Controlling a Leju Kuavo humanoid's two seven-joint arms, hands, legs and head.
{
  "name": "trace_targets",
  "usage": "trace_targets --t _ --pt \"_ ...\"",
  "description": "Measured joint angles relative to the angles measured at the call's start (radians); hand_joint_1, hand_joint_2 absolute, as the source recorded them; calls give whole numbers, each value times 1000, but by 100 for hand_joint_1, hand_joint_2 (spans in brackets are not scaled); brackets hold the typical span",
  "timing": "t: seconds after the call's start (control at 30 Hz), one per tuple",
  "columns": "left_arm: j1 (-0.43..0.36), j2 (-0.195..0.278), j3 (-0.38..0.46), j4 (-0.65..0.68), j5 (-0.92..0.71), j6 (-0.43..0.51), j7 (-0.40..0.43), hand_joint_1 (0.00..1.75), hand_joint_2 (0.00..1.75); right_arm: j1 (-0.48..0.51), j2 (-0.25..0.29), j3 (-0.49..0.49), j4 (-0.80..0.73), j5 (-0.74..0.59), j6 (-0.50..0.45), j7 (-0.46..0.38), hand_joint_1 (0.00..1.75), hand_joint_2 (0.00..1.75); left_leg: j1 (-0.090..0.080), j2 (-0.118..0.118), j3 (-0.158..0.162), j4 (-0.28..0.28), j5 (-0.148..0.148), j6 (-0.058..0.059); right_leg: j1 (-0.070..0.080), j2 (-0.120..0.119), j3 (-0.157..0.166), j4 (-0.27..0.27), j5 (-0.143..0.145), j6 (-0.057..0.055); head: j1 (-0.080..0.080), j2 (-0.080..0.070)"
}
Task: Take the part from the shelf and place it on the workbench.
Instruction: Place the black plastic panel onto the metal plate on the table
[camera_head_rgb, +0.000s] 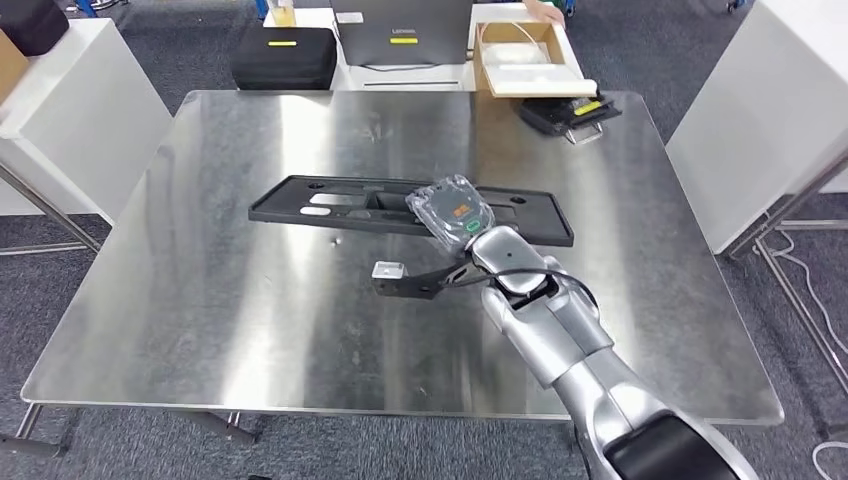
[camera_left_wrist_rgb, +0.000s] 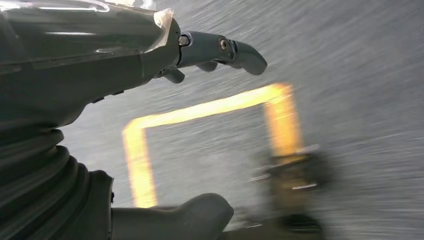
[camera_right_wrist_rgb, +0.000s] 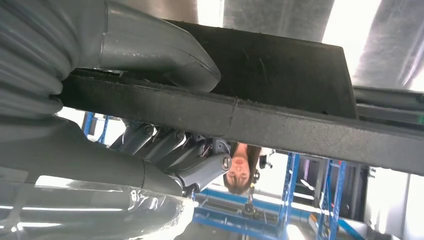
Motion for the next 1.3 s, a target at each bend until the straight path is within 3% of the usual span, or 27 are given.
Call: trace_targets --t 0.07,0.17,0.2,0.23,0.27,0.33,0.37,0.47,0.5,0.57,0.6,0.67,0.7,0.73,0.77,0.83,0.9,1.0,1.07,1.17,1.2,1.23,1.27,1.3 --pt "-1 -1 13 -3 5 -11 -92 0 175 2 -10 -8 -14 0 1 -5 175 175 1 0 19 -20 -3 9 5 -3 -19 45 -25 -1 2 0" --pt "-4 -1 25 -5 5 -25 -141 0 175 11 -25 -12 -19 1 4 -11 175 175 -1 -2 39 -27 -17 23 7 -4 -139 247 -89 -14 5 0" --pt "-4 -1 27 -5 2 -15 -150 0 175 18 -30 -13 -19 1 5 -11 175 175 -3 -5 44 -26 -22 24 8 -4 -173 288 -91 -11 6 0" --pt "-2 -2 29 -5 -1 9 -169 0 175 25 -34 -14 -19 3 5 -10 175 175 -4 -7 49 -24 -28 24 8 -4 -190 289 -73 -3 6 0" --pt "-1 -5 31 -5 -3 37 -193 0 175 28 -38 -15 -20 3 4 -8 175 175 -5 -10 53 -20 -35 23 8 -4 -187 248 -37 6 6 0" --pt "0 -9 41 -6 5 57 -235 0 175 25 -42 -16 -22 2 1 -9 175 175 -9 -14 59 -7 -50 17 9 -5 -146 108 50 19 6 0" --pt "-1 -10 48 -6 14 37 -243 0 175 22 -43 -16 -22 0 0 -12 175 175 -12 -16 59 1 -58 13 8 -5 -127 57 79 17 6 0" --pt "-1 -9 67 -6 29 -20 -230 0 175 13 -40 -15 -20 -1 -3 -19 44 44 -13 -18 57 12 -70 1 9 -4 -113 22 98 -4 5 0" --pt "-1 -9 71 -6 30 -26 -222 0 131 8 -37 -15 -19 -2 -3 -20 0 0 -11 -18 55 14 -74 -4 7 -4 -110 20 98 -10 6 0" --pt "-1 -9 79 -6 32 -34 -212 0 44 -6 -27 -15 -18 -4 -4 -22 0 0 -7 -15 40 50 -100 -18 -3 -3 -102 14 99 -21 -1 0" --pt "-1 -9 82 -6 33 -37 -208 0 0 -12 -22 -14 -18 -5 -4 -22 0 0 -3 -14 18 97 -126 -27 -5 -4 -97 12 98 -26 -5 0" --pt "-1 -9 86 -6 35 -38 -199 0 0 -18 -16 -13 -14 -7 -4 -22 0 0 8 -11 -44 225 -180 -43 -6 -5 -94 12 95 -31 -10 0" --pt "0 -9 88 -5 35 -36 -191 0 0 -19 -16 -12 -12 -9 -4 -22 0 0 14 -9 -72 275 -193 -49 -6 -5 -93 13 94 -32 -10 0" --pt "0 -9 90 -5 33 -33 -182 0 0 -19 -15 -12 -9 -11 -4 -22 0 0 18 -7 -82 287 -186 -53 -7 -5 -92 13 92 -32 -10 0" --pt "1 -8 92 -5 31 -30 -172 0 0 -18 -15 -11 -8 -12 -3 -22 0 0 22 -5 -70 257 -160 -55 -9 -5 -90 13 91 -30 -10 0" --pt "-1 -7 96 -5 27 -22 -147 0 0 -20 -13 -10 -7 -16 -4 -21 0 0 27 -2 -2 122 -94 -57 -10 -3 -84 13 87 -24 -10 0" --pt "-3 -7 100 -5 26 -25 -124 0 0 -25 -12 -9 -6 -19 -4 -21 0 0 24 -2 50 28 -71 -51 -7 -2 -83 12 84 -14 -10 0" --pt "-3 -7 102 -5 24 -37 -113 0 0 -30 -11 -9 -3 -21 -4 -19 0 0 16 -6 62 11 -75 -31 -3 -3 -85 7 83 6 -10 0" --pt "-3 -7 102 -5 21 -39 -112 0 0 -33 -11 -9 -3 -22 -4 -19 0 0 15 -6 71 0 -69 -13 -1 -5 -96 30 68 12 -8 0" --pt "-4 -6 103 -5 18 -38 -106 0 0 -37 -13 -9 -1 -22 -4 -19 0 0 10 -4 77 -6 -69 6 0 -7 -191 218 -9 -2 -5 0" --pt "-4 -6 103 -5 17 -36 -99 0 0 -36 -14 -9 1 -22 -4 -19 0 0 8 -4 77 -6 -70 9 1 -7 -225 282 -29 -4 -4 0" --pt "-3 -6 104 -5 15 -34 -91 0 0 -35 -16 -9 3 -22 -4 -18 0 0 5 -5 78 -6 -71 10 2 -7 -241 308 -31 -1 -4 0" --pt "-3 -6 104 -5 14 -32 -81 0 0 -35 -17 -9 4 -22 -4 -18 0 0 3 -7 80 -6 -71 11 4 -7 -234 290 -16 4 -4 0" --pt "-3 -7 105 -5 12 -31 -72 0 0 -35 -17 -9 4 -22 -4 -18 0 0 2 -8 82 -5 -73 10 5 -7 -207 233 11 10 -4 0"
